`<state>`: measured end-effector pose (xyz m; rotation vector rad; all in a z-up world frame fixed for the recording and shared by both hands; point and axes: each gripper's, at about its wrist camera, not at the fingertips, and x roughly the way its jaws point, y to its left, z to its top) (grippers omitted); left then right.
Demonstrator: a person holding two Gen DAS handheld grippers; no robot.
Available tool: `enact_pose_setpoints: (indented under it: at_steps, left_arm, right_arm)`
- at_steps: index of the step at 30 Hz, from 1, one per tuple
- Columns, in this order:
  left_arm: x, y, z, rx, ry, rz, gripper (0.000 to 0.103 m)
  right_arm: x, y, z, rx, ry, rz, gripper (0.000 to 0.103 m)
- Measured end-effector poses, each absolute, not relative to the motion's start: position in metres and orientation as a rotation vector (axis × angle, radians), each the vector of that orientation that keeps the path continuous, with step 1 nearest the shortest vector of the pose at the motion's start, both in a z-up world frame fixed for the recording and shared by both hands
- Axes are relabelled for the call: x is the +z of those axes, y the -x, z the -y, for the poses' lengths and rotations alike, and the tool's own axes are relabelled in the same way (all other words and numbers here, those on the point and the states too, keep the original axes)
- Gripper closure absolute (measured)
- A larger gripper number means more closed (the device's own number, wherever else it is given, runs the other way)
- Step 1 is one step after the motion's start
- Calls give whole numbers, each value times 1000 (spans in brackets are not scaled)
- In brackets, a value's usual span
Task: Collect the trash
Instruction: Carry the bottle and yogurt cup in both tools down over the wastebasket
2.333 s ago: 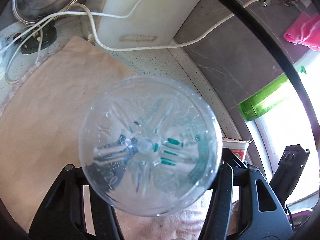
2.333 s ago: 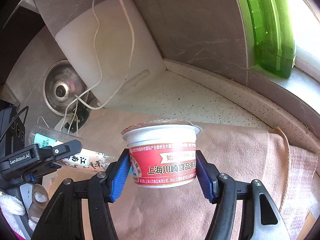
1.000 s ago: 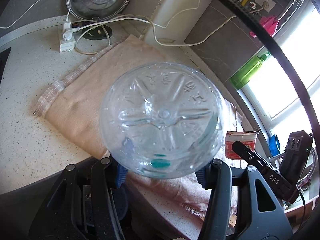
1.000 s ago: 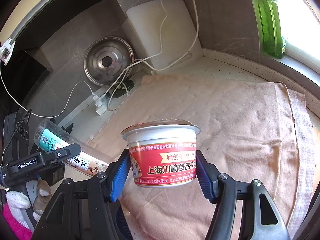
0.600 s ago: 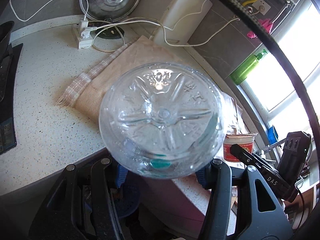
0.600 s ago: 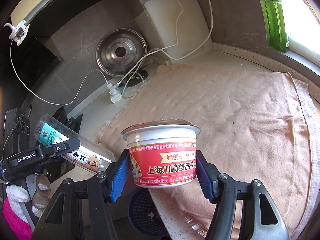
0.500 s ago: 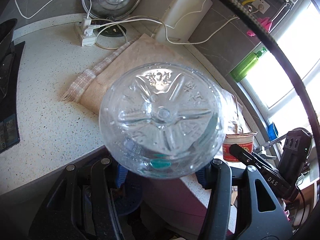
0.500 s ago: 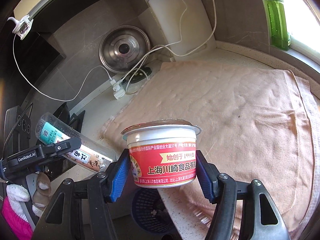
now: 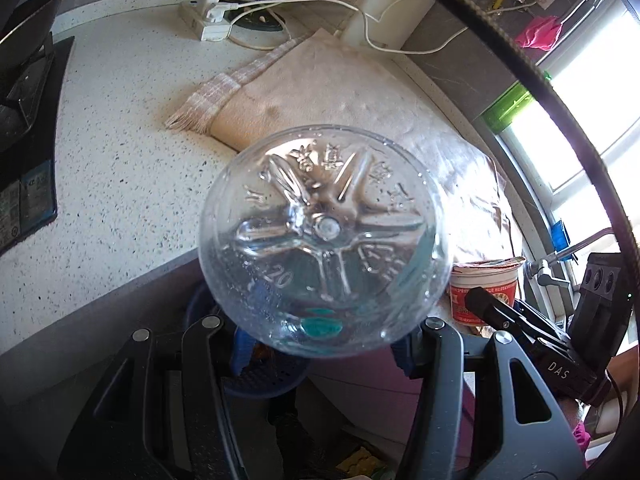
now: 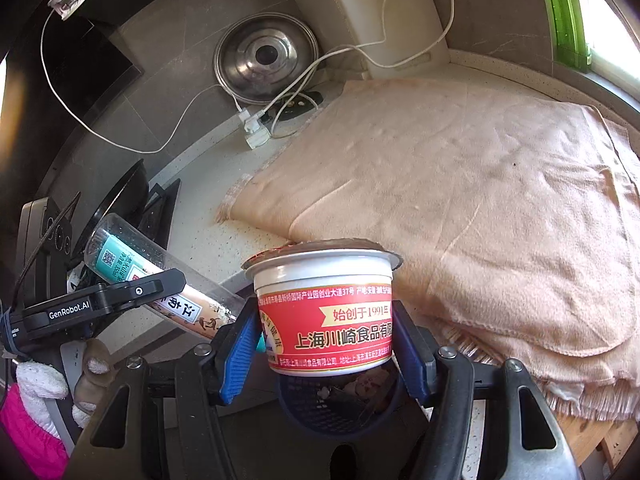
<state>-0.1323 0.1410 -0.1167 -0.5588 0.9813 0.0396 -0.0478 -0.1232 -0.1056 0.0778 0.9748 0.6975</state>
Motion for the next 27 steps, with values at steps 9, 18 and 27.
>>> enact_pose_setpoints:
  at_steps: [9, 18, 27]
  left_arm:
    - [-160, 146, -147, 62, 568, -1056, 47]
    - [-204, 149, -148, 89, 567, -1128, 47]
    - [-238, 145, -152, 105, 571, -1179, 47]
  right_arm:
    - [-134, 63, 108, 691, -46, -1029, 38]
    - [-166, 66, 91, 674, -1, -1076, 38]
    - [-192, 63, 75, 663, 37, -1115, 38]
